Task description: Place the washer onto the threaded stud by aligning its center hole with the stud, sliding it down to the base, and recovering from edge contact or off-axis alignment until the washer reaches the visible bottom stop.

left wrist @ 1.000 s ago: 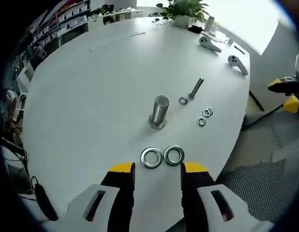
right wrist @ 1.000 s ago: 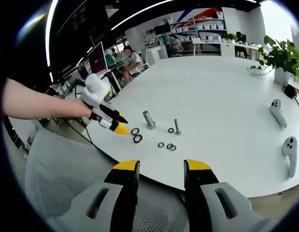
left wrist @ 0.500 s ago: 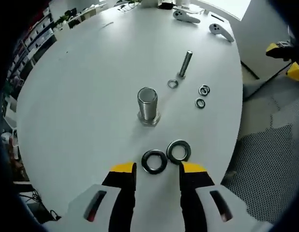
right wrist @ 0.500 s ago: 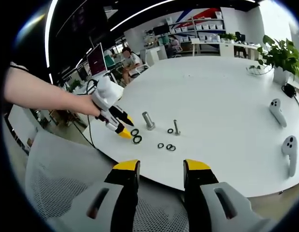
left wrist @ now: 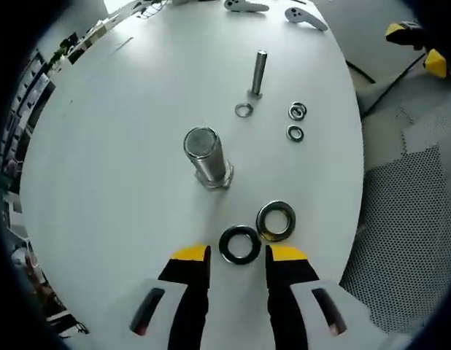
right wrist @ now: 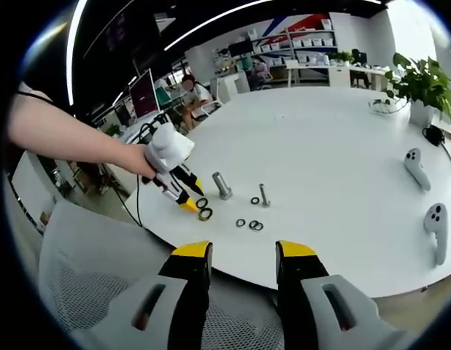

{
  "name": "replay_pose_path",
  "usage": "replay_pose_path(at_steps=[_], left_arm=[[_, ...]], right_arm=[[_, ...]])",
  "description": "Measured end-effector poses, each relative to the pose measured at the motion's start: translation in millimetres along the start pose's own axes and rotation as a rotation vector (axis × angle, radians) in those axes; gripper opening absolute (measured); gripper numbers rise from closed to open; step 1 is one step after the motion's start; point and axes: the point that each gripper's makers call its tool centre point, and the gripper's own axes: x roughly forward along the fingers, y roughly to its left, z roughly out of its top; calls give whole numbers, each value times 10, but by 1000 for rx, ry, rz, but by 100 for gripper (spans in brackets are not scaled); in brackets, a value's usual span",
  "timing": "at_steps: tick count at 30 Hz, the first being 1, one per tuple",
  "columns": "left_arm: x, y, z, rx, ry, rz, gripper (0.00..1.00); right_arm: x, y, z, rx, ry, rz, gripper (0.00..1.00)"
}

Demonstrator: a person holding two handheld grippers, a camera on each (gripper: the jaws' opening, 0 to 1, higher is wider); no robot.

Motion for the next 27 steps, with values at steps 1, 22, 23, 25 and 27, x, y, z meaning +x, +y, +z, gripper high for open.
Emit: replay_pose_path(at_steps=[1,22,23,25,27], left_arm=[[-4,-6,2,20,6,-1,28],[13,-62,-8,256,60,-17,24],[14,-60,-9,256,56,-18,24],[31,-51,-3,257,54,-16,23],[31,-66,1,267,63,-12,21]], right_arm=[[-1,-1,2,1,-2,0,37],[-4,-7,10,6,-6,-2,36],[-4,-8,11,6,-7,-3,36],[-4,-10,10,7,-6,-3,36],[-4,-9,10,6,-6,-3,36]])
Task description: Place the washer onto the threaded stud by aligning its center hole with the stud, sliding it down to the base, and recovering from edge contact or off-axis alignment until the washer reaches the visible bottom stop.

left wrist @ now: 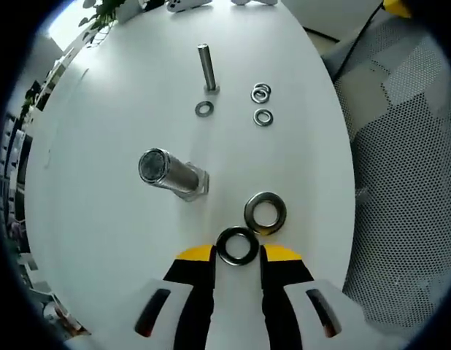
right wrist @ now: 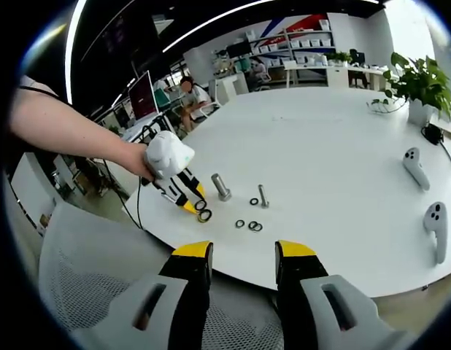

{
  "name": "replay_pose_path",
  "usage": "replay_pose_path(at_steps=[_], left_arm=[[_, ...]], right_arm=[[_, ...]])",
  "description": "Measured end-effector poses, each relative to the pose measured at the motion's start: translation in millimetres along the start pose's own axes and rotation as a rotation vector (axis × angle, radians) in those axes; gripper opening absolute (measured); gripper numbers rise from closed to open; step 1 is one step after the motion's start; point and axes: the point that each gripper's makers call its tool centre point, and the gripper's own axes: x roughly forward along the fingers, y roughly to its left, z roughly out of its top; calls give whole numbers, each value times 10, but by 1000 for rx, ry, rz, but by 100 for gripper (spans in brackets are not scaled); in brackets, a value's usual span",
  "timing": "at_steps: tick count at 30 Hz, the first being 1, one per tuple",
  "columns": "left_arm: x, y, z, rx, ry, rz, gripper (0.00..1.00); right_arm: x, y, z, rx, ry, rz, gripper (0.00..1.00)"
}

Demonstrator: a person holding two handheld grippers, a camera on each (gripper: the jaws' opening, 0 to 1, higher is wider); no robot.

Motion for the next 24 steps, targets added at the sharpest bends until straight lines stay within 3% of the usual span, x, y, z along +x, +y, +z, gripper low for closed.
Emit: replay_pose_path(at_steps=[9,17,24], left_arm=[[0,-5,-12,-24,-7,14,20],[6,-8,-2,-40,33,13,22],[-7,-21,1,-76,21,26,21]], right_arm=[[2,3,-3,-1,3,1,36],[2,4,-4,-2,3,3,36],[-5,-2,3,3,-4,1,35]])
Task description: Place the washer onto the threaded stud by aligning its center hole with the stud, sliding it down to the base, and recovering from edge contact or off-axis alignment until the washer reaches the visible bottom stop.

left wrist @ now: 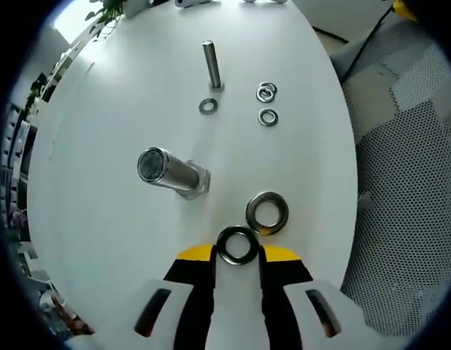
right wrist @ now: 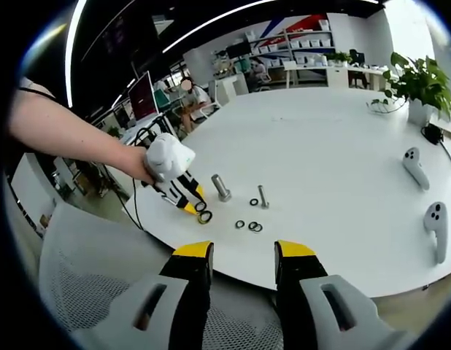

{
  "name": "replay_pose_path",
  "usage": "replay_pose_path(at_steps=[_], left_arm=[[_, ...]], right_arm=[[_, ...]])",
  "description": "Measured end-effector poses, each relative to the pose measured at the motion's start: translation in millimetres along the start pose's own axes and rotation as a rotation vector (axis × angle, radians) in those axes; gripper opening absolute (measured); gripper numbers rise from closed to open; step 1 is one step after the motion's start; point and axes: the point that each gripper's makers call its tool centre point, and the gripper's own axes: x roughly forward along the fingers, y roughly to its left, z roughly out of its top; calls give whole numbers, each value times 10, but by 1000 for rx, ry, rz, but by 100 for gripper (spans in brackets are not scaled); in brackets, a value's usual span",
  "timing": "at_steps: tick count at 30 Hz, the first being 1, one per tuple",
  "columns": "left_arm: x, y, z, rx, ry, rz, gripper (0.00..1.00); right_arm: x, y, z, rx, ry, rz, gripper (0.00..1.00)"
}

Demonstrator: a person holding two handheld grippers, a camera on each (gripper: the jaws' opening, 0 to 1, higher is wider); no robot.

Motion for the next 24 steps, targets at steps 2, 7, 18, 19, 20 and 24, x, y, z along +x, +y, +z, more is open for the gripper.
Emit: replay_pose_path(at_steps=[2,7,18,19,20,24], left_arm=[[10,-3,9,15,19,6,20],[-8,13,7,-61,12,-3,19],[-6,42,-10,-103,-23,4,19],[-10,46,-16,-126,-39,5,19],[-15,47,-24,-131,-41,4,19],[-25,49,-97,-115,-23,9,18]], right_arm=[[1,4,-3,-3,3,2,35],[3,11,-8,-7,8,4,35],[6,18,-19,-10,15,7,35],[7,19,-27,-13,19,8,35],[8,21,-31,-14,21,9,35],[7,19,-25,-13,19,8,35]])
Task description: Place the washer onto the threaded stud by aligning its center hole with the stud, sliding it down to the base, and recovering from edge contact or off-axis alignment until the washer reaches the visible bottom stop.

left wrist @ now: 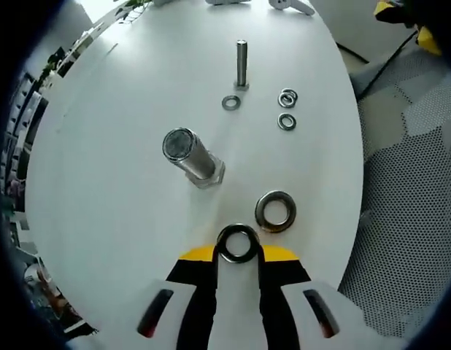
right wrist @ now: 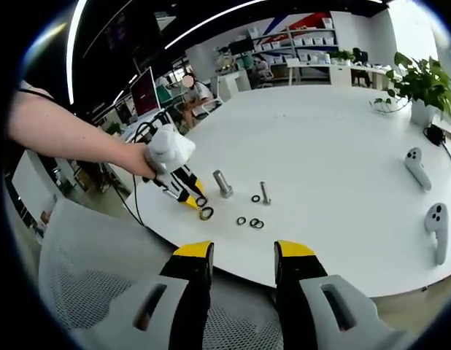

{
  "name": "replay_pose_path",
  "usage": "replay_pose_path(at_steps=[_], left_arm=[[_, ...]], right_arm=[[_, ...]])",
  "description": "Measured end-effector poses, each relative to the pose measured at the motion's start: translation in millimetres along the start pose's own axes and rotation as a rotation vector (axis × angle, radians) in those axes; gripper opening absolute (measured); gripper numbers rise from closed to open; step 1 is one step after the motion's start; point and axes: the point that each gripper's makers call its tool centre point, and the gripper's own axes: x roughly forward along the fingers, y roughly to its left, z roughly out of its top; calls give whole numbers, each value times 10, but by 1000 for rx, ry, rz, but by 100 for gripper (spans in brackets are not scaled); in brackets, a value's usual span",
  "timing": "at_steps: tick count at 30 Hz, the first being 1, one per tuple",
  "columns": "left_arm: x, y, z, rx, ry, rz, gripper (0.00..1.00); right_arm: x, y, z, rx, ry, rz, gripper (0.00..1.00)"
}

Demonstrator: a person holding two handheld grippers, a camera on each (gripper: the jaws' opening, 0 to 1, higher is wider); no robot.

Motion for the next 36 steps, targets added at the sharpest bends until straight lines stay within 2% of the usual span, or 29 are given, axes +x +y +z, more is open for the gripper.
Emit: replay_pose_path(at_steps=[6,9,12,20,27,32,36], left_arm=[[-85,117,-37,-19,-28,26,18],[-161,146,6,-13,-55,36,18],[-273,158,91,28,-91,53,18],[-457,133,209,98,-136,55,18],[-613,91,402,162,-187,57,18],[-679,84,505,197,-214,64,18],[-676,102,563,195,-224,67,18]], right_arm=[[-3,-5,4,3,-3,-3,35],[-2,-6,2,3,-3,-3,35],[-2,-8,4,4,-4,-4,35],[-4,-11,4,6,-6,-5,35],[-4,-10,6,6,-7,-4,35],[-6,-9,9,8,-9,-4,35],[-9,-9,10,9,-11,-4,35]])
